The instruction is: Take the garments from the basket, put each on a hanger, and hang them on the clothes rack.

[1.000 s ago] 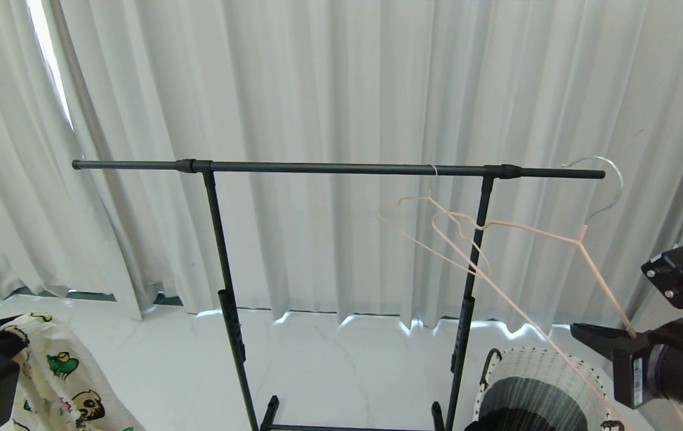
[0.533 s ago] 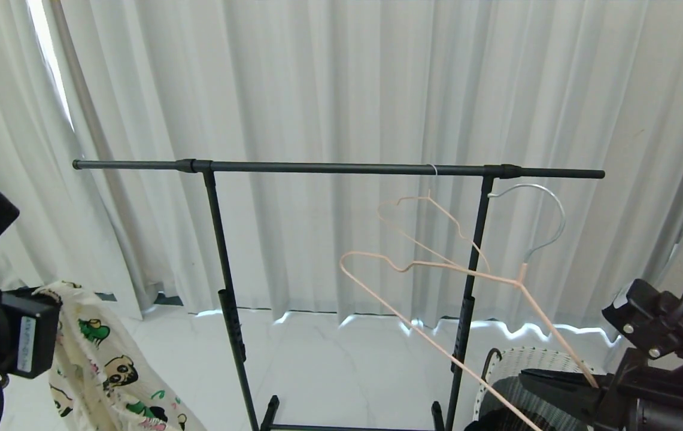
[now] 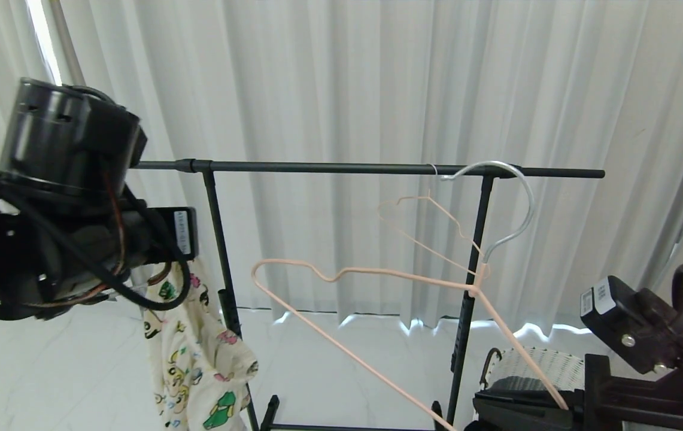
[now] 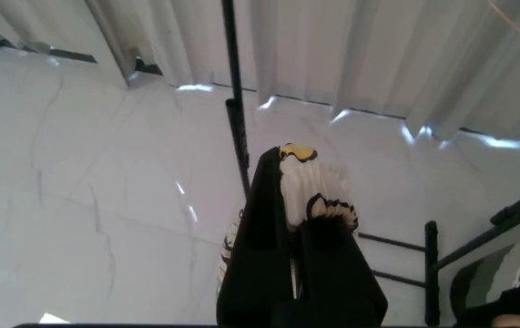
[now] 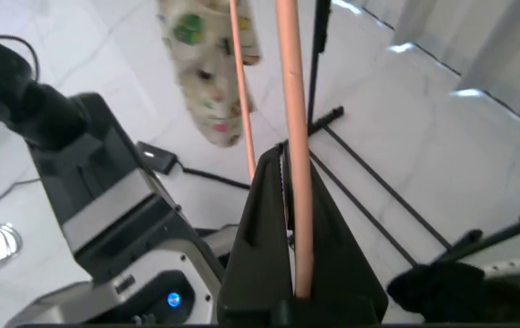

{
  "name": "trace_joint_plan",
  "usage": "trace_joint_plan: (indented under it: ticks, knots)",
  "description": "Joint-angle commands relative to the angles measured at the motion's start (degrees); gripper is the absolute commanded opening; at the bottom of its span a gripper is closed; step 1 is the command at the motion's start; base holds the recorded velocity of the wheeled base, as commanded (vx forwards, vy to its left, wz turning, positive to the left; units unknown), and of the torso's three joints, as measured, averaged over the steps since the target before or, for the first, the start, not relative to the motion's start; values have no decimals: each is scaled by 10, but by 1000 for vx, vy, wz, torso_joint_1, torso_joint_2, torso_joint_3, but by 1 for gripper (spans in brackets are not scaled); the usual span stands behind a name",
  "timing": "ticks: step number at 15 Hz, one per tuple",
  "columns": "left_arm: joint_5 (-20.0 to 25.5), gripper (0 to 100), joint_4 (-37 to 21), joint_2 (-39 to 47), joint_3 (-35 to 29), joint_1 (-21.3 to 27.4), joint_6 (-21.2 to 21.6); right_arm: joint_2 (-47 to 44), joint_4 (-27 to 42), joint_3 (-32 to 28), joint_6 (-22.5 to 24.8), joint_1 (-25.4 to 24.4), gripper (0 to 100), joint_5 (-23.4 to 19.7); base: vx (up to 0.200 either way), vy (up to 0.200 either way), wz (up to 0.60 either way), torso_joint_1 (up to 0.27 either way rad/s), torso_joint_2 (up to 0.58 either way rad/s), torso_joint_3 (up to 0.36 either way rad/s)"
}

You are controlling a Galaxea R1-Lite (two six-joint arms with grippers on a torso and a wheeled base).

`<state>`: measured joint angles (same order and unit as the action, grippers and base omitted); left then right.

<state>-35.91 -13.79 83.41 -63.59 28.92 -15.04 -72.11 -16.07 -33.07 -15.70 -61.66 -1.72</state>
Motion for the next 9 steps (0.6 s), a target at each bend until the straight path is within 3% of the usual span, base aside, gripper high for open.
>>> trace_joint_plan:
  ticks: [1,9]
  knots:
    - [-4,0,-1,61,-35,23,-4,-27,-10,-15,-2,-14,0,-1,0,0,0,0,0,0]
    - [19,0,-1,57,-33,26,17,-70,-27,-29,-2,-21,0,-14,0,0,0,0,0,0]
